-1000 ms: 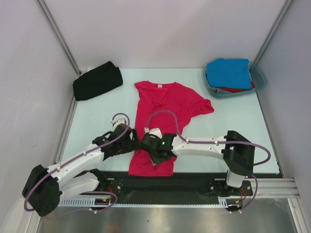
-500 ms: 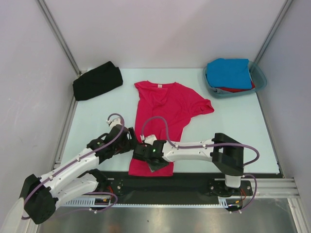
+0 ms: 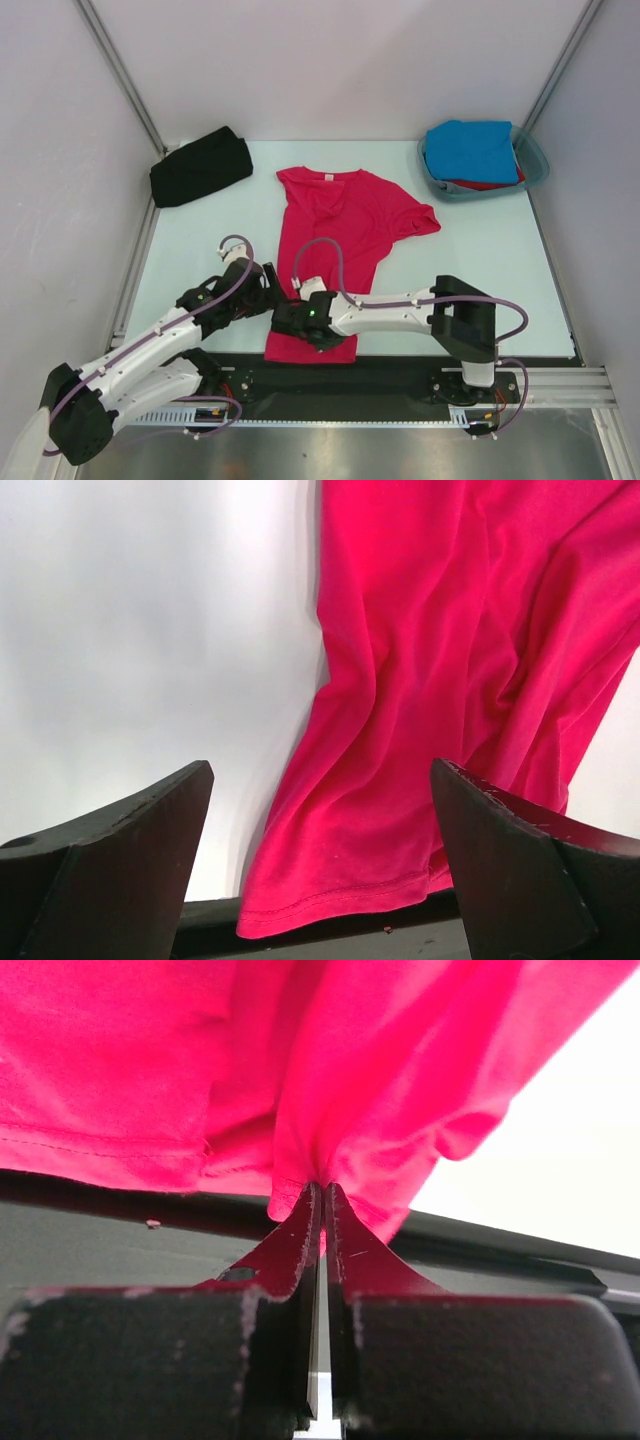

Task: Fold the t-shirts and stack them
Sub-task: Fold the tshirt

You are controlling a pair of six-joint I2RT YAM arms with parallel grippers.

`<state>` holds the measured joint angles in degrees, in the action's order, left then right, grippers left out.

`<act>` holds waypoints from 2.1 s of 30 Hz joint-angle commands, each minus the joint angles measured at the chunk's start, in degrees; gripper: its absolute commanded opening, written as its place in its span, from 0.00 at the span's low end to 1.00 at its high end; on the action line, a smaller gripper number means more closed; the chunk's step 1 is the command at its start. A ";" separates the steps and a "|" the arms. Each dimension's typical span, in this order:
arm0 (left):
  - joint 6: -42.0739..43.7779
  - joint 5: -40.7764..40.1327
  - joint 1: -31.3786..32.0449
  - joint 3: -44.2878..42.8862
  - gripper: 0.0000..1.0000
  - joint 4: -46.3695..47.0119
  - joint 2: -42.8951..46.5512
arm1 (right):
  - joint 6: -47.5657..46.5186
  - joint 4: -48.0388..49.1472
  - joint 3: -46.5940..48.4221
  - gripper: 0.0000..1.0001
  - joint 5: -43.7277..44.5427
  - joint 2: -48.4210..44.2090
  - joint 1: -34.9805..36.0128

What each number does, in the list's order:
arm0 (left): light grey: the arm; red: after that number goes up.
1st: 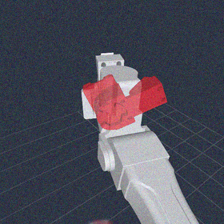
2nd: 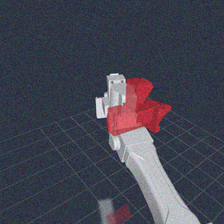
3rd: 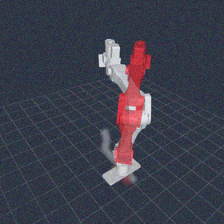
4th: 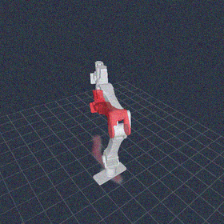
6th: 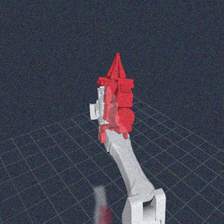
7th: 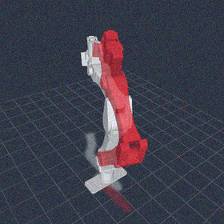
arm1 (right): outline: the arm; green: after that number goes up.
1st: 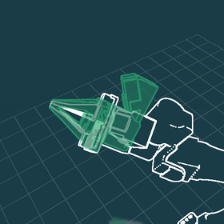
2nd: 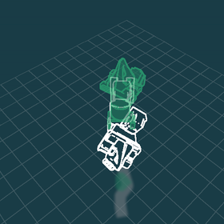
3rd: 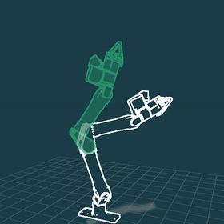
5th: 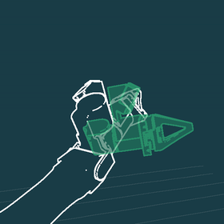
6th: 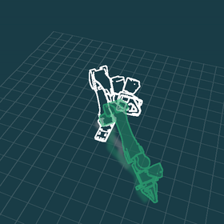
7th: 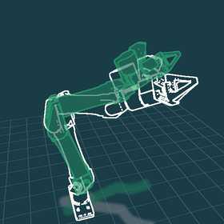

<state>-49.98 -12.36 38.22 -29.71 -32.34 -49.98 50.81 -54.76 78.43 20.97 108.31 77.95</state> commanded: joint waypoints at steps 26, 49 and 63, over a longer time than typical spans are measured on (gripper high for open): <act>7.43 2.87 -0.07 -2.98 0.96 6.59 -3.64 | 48.14 -29.30 -20.44 0.68 2.58 -17.97 7.74; 15.17 23.52 0.19 -12.47 0.96 30.40 -30.70 | -2.72 24.77 -21.13 0.84 2.77 -32.56 -47.18; 16.48 16.77 -0.25 -20.47 0.96 21.63 -47.22 | -9.49 35.34 -10.41 0.81 -13.76 -12.25 -59.76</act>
<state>-35.83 8.10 38.22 -48.10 -5.13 -93.62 43.94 -22.68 63.68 10.79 95.74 18.17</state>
